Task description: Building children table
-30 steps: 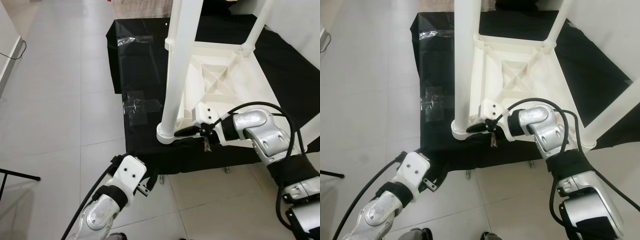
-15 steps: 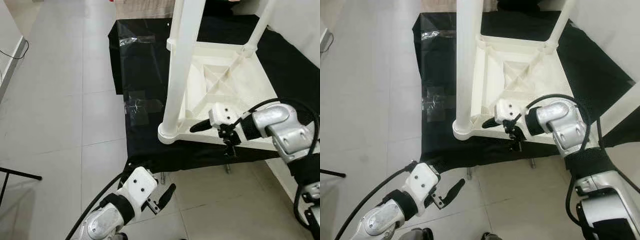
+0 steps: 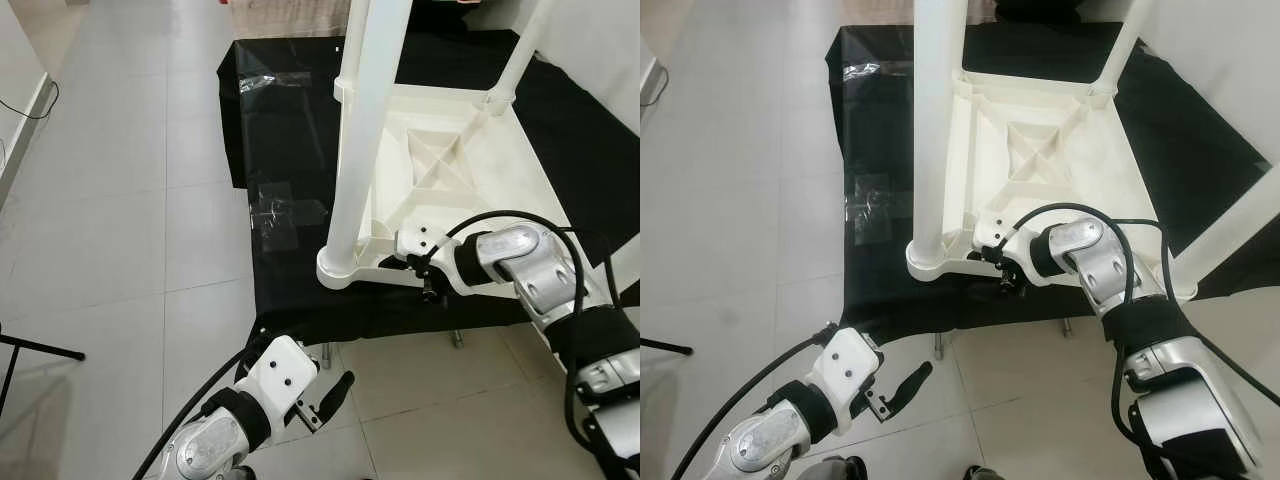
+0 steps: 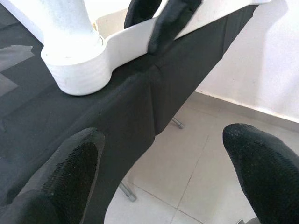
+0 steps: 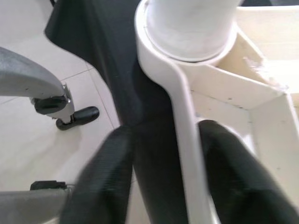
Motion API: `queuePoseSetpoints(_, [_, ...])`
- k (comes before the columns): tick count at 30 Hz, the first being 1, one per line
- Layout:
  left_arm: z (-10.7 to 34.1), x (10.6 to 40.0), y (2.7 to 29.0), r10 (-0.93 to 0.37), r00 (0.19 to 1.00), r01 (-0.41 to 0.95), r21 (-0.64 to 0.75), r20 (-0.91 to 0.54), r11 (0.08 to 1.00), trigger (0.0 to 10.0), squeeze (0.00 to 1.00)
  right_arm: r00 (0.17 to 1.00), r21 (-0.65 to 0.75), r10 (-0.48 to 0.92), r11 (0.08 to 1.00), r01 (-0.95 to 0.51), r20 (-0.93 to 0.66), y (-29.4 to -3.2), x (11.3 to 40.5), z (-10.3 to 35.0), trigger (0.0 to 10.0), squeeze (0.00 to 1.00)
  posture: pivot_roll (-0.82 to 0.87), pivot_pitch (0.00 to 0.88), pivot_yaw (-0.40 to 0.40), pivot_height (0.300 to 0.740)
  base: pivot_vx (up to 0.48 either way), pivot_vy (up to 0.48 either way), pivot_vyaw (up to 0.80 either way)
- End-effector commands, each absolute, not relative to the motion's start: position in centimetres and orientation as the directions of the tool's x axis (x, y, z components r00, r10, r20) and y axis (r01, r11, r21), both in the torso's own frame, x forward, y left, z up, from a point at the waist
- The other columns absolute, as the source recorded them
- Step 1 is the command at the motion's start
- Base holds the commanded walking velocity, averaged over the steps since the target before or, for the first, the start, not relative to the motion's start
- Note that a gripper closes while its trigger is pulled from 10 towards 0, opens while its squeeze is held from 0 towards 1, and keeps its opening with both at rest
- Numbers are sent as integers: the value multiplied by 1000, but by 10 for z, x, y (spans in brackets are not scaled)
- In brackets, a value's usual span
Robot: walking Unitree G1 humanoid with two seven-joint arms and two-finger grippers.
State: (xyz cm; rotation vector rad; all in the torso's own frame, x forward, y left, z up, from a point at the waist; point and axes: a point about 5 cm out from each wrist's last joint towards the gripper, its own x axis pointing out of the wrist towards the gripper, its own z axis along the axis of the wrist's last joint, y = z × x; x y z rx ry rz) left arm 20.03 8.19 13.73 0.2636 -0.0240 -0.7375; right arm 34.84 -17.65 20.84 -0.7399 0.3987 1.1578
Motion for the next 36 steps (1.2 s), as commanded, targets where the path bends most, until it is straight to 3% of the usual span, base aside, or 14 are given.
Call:
queuePoseSetpoints(1, [134,198,82,-669,736,670,244,-97,701,10000,0,332,-288,687,183,-940,-647,-169,347,201,0,0,86,199,-45,740,0,0,0])
queuePoseSetpoints(10, [134,198,81,-669,738,668,243,-93,703,10000,0,349,-317,672,176,-932,-654,-159,349,196,0,0,84,202,-49,740,0,0,0])
queuePoseSetpoints(16, [135,198,81,-668,739,667,240,-90,706,10000,0,323,-411,730,64,-910,-602,-139,342,195,0,0,82,206,-51,740,0,0,0])
queuePoseSetpoints(17, [135,198,81,-668,739,667,239,-89,706,10000,0,281,-452,794,9,-892,-539,-123,335,199,0,0,80,207,-49,740,0,0,0])
queuePoseSetpoints(21, [135,198,81,-670,737,669,237,-88,705,10000,0,207,-525,859,-82,-847,-467,-98,321,204,0,0,81,209,-48,740,0,0,0])
queuePoseSetpoints(25, [135,198,81,-671,737,669,238,-88,704,10000,0,191,-569,877,-109,-815,-441,-91,318,207,0,0,85,211,-48,740,0,0,0])
queuePoseSetpoints(29, [135,198,81,-669,738,668,238,-89,705,10000,0,208,-611,879,-113,-784,-429,-89,321,210,0,0,85,211,-48,740,0,0,0])
queuePoseSetpoints(32, [135,198,81,-668,739,667,238,-89,706,10000,0,289,-663,844,-102,-742,-453,-98,331,210,0,0,86,211,-50,740,0,0,0])
queuePoseSetpoints(36, [135,198,82,-667,740,666,238,-89,707,10000,0,331,-695,825,-100,-712,-458,-106,335,213,0,0,86,211,-46,740,0,0,0])
